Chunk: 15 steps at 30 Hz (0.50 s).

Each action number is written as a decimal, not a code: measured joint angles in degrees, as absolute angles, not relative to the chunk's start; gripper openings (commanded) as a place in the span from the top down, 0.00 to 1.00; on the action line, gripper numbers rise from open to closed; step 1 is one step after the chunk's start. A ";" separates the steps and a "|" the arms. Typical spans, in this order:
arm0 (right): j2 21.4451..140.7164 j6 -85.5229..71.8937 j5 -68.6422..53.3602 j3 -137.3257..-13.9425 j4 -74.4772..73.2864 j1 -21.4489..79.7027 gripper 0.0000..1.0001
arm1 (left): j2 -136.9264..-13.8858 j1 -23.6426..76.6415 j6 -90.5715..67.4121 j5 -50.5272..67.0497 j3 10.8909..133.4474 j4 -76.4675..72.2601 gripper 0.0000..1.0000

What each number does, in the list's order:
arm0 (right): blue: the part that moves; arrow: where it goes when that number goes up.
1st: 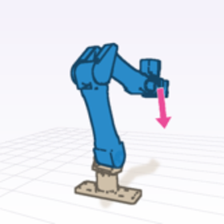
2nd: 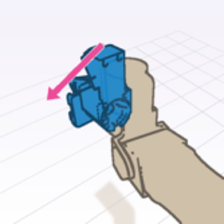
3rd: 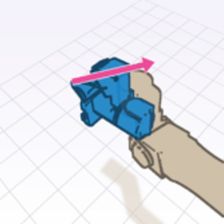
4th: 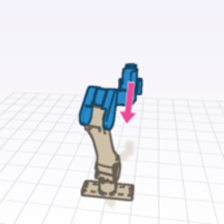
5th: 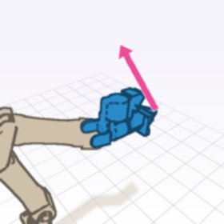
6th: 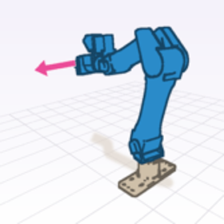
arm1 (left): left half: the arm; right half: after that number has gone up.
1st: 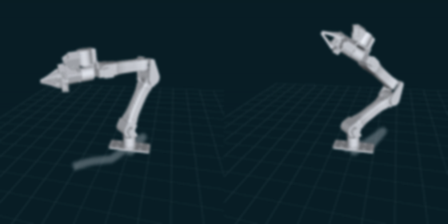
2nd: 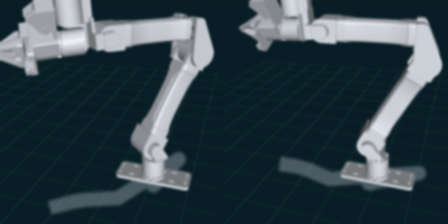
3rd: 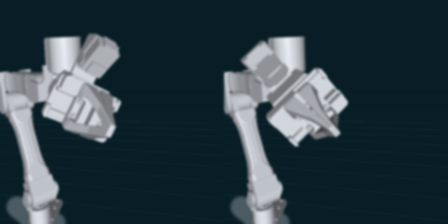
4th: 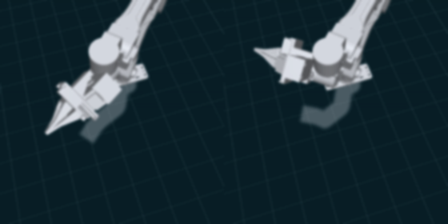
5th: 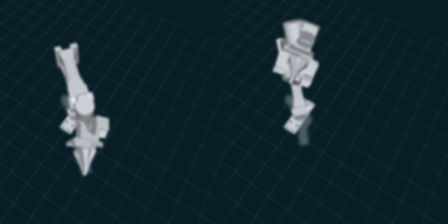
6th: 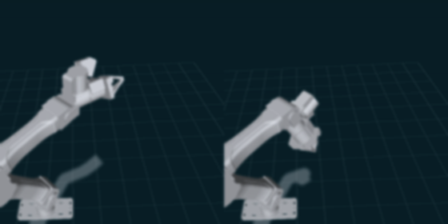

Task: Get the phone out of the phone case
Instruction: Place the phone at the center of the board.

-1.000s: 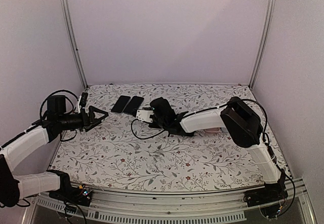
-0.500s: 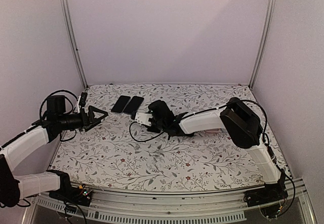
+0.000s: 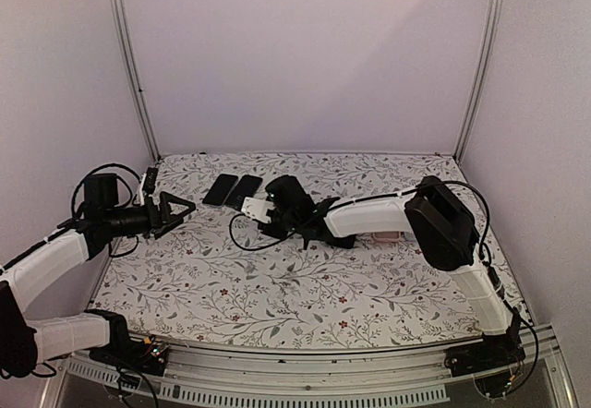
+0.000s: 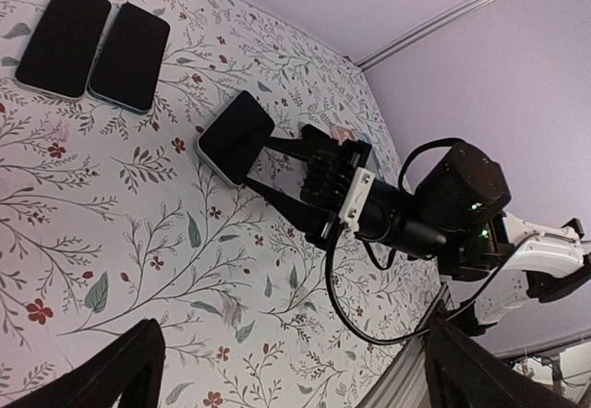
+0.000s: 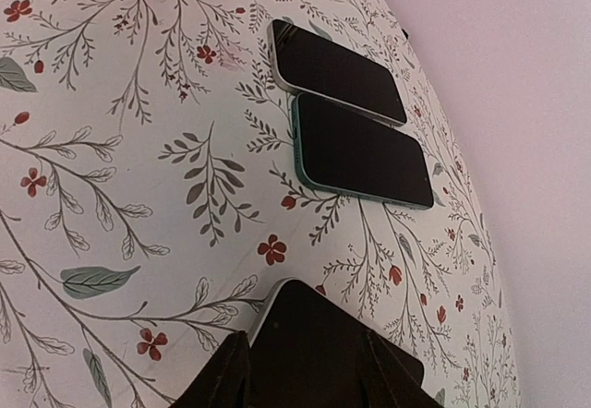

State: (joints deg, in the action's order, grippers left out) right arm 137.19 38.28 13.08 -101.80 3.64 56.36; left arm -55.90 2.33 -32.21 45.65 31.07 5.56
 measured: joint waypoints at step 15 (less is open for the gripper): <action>135.94 25.17 8.21 -103.24 -3.99 56.23 0.26 | -56.34 1.37 -32.58 46.30 30.94 5.21 0.01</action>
